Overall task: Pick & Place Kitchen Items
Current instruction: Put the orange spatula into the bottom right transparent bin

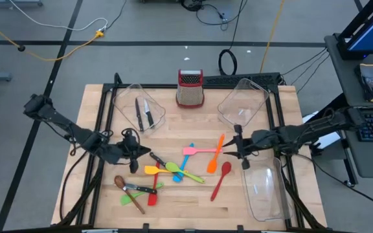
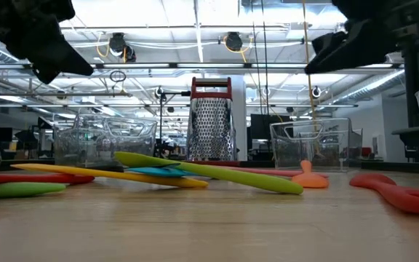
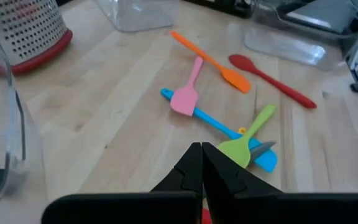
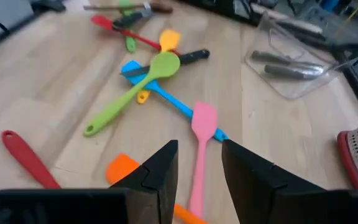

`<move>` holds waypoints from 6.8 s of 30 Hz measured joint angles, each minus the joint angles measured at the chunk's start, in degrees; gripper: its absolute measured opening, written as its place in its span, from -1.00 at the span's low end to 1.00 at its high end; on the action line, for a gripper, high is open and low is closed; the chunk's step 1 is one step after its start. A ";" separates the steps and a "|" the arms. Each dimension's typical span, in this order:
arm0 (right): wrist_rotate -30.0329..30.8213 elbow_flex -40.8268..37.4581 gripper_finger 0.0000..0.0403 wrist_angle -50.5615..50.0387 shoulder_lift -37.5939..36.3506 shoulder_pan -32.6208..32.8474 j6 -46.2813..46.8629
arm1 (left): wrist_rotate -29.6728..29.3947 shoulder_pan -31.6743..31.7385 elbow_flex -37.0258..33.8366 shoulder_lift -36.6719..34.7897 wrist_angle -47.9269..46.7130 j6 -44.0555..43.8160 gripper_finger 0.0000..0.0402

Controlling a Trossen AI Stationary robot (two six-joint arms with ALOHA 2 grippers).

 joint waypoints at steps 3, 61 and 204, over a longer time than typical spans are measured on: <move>0.01 3.15 -0.42 -3.91 4.62 -1.59 -1.08 | 1.85 1.87 -1.87 -2.71 1.65 2.77 -0.97; 8.98 13.43 0.01 -16.49 34.75 -10.21 -27.73 | 4.68 5.56 -2.50 -9.05 -0.99 7.90 -0.91; 10.59 21.69 -0.86 -40.48 11.87 58.60 140.57 | 1.83 5.55 -2.47 -8.99 -2.52 6.55 -0.88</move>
